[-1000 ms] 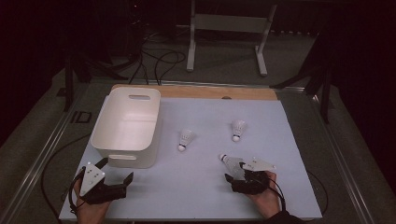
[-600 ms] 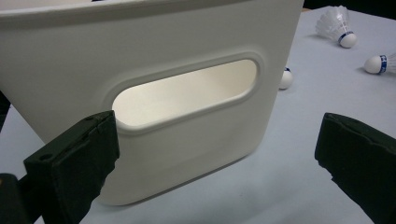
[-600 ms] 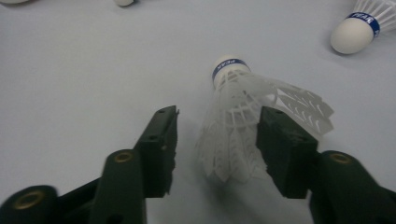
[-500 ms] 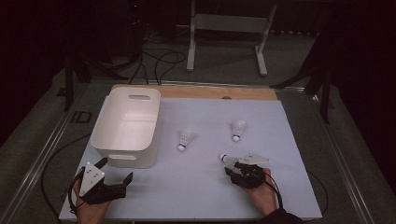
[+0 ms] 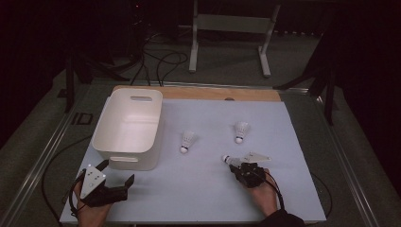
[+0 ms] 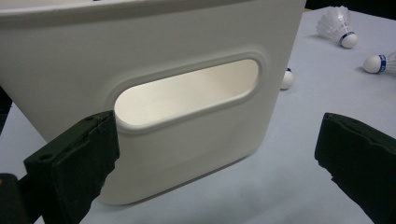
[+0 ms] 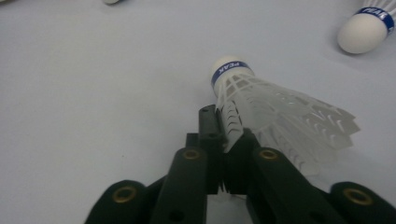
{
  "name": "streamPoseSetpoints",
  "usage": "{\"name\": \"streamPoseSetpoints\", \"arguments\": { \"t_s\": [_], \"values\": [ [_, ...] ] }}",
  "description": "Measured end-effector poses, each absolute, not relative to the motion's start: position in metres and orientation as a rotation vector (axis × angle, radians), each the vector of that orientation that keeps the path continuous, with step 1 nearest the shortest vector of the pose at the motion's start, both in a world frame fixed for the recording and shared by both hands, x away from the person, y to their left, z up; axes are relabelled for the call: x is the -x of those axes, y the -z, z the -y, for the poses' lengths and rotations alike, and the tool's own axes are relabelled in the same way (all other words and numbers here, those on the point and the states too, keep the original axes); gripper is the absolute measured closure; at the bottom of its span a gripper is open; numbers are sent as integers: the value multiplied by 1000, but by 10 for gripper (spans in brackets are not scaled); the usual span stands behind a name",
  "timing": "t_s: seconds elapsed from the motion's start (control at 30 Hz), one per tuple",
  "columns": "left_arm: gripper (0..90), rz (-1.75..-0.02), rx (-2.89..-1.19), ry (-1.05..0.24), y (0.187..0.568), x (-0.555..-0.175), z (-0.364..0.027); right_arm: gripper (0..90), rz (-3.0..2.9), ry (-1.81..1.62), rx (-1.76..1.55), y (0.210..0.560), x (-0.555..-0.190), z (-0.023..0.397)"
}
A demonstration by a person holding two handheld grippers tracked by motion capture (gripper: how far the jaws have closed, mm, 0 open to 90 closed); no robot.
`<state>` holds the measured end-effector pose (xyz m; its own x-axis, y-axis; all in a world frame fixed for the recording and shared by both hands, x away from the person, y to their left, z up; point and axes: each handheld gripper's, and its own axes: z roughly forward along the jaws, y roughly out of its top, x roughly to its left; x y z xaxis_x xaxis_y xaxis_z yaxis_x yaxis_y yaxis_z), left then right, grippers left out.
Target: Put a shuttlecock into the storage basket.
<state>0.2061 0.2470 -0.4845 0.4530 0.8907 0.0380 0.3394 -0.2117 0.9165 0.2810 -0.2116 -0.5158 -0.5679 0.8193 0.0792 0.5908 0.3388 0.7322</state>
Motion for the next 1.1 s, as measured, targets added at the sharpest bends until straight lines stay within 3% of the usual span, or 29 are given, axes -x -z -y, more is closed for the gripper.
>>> {"name": "streamPoseSetpoints", "arguments": {
  "t_s": [0.43, 1.1],
  "values": [
    [6, -1052, -1770, -734, 485, -207, -246, 897, -2315, -1059, -1241, 512, -282, 214],
    [6, -1057, -1764, -719, 486, -207, -248, 898, -2340, -1086, -1206, 479, -287, 214]
  ]
}}
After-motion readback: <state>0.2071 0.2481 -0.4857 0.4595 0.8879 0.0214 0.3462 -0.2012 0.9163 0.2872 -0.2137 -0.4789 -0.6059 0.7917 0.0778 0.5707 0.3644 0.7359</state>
